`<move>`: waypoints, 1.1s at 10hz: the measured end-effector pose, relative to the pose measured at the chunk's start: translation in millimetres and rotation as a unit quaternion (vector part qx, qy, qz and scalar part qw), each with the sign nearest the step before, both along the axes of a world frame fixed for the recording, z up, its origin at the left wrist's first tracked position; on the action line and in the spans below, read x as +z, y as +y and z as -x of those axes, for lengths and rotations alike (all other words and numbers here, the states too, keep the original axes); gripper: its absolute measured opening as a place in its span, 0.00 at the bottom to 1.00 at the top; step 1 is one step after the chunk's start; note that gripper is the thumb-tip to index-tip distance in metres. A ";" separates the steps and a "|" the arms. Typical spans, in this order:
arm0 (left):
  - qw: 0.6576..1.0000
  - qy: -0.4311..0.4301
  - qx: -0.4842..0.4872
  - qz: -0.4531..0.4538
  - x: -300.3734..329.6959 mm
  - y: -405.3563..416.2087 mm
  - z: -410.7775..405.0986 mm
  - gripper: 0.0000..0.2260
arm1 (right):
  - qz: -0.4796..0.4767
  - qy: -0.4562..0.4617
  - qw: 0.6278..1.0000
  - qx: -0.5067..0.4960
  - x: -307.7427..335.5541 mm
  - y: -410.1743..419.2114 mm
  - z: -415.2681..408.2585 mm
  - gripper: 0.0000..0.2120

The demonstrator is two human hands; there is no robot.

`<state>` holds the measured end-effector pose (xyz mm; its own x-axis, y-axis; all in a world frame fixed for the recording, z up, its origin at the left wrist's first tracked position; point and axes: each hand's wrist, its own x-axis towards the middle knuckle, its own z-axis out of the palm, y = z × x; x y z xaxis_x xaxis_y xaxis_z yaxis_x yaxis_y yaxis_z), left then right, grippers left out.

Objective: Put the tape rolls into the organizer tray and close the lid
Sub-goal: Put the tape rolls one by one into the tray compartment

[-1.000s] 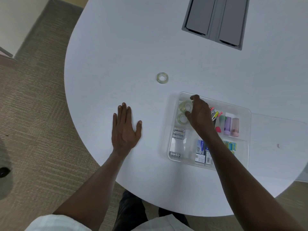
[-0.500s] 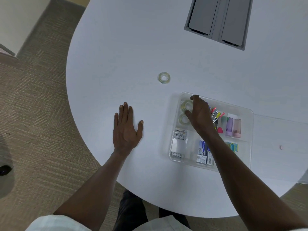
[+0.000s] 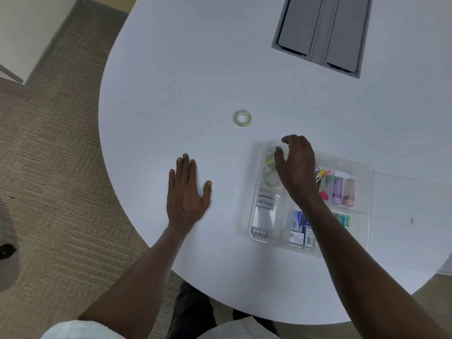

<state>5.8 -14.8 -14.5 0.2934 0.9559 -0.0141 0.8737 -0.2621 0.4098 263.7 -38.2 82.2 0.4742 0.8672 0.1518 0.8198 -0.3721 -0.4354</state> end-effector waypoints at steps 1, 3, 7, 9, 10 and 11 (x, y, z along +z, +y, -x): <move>1.000 -0.006 0.000 0.001 0.3 0.0 -1.0 0.31 | -0.016 -0.001 0.999 0.033 3.6 25.6 2.1 0.10; 1.000 -0.005 0.000 -0.001 -2.0 0.4 -0.3 0.31 | 0.127 -0.026 0.980 0.153 -5.1 78.3 7.4 0.23; 1.000 -0.007 0.004 -0.005 -3.9 1.0 -0.3 0.30 | 0.242 -0.048 0.946 0.210 -35.7 112.2 23.5 0.22; 1.000 -0.016 0.003 -0.010 -3.7 0.6 -0.4 0.30 | 0.170 0.000 0.966 0.192 -25.6 95.9 40.0 0.17; 1.000 -0.011 0.005 -0.009 -3.8 1.3 0.2 0.30 | 0.111 0.020 0.979 0.168 -8.6 91.3 40.8 0.22; 1.000 -0.005 0.005 -0.005 -3.3 0.7 1.3 0.30 | 0.059 0.028 0.987 0.144 8.2 79.2 36.0 0.21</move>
